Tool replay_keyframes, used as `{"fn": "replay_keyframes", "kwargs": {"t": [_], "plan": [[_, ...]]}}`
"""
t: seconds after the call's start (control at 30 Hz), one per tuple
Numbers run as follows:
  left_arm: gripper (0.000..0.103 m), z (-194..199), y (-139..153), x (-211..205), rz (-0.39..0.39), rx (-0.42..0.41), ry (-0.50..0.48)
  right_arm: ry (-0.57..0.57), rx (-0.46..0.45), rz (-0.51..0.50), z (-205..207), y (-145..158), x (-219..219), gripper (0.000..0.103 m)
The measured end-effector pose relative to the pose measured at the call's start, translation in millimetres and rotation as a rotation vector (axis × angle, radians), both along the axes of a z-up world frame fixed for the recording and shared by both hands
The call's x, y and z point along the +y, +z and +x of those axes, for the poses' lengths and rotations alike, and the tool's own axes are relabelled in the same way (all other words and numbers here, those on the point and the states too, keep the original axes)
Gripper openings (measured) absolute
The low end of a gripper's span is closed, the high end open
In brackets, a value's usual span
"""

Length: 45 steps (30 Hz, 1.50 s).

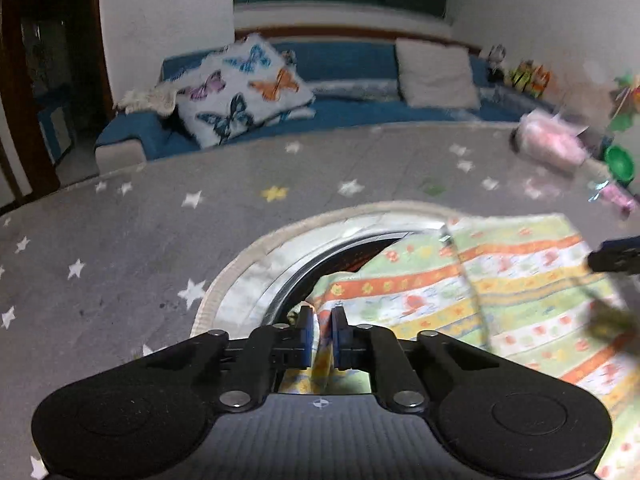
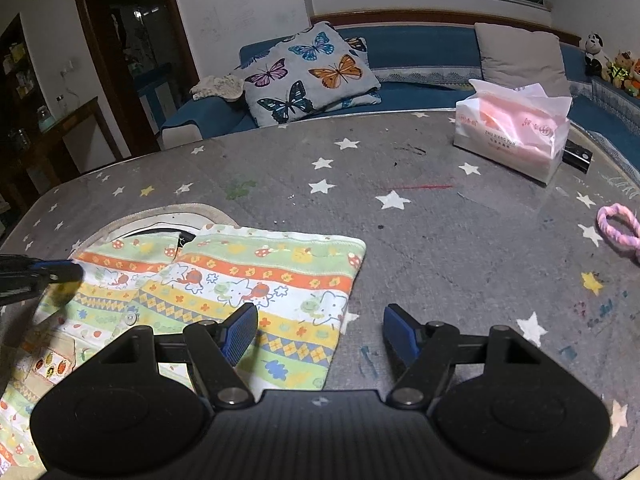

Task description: Fold clothes

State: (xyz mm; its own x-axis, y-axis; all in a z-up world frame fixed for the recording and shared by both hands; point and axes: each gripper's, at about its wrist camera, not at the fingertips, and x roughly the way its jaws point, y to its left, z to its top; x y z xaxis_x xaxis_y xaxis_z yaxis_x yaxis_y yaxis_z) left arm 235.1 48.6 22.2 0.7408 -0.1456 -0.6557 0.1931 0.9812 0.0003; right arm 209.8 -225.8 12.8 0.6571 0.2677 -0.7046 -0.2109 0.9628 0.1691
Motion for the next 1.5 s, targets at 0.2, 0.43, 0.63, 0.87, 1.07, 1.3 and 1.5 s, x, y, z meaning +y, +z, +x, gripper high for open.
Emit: {"fn": "replay_keyframes", "kwargs": {"t": [0.2,0.43,0.63,0.87,1.07,1.3,1.5], "plan": [[0.013,-64.4,22.6,-36.2,0.033,-0.105,-0.288,-0.006,-0.005,-0.002,-0.8,1.4,-1.0,0.072],[0.057,-98.8,13.5,-56.4,0.111,-0.117,-0.425,-0.003,-0.005,-0.005,-1.1,2.8,0.9,0.072],[0.057,-94.7,5.6,-66.2,0.121,-0.087,-0.437,-0.004,-0.006,-0.006,2.1,2.6,2.3,0.072],[0.029,-91.3,-17.4,-96.7,0.185,-0.044,-0.514,-0.003,0.0,-0.006,8.2,1.8,3.4,0.068],[0.005,-64.0,1.0,-68.1,0.128,-0.091,-0.361,-0.017,-0.002,0.001,14.6,2.5,1.6,0.063],[0.004,1.6,25.7,-12.5,0.123,-0.133,-0.076,-0.033,0.026,0.018,27.9,-4.1,5.4,0.045],[0.004,36.4,17.2,12.3,0.146,-0.118,0.0,-0.034,0.029,0.002,49.2,-6.2,16.1,0.006]]}}
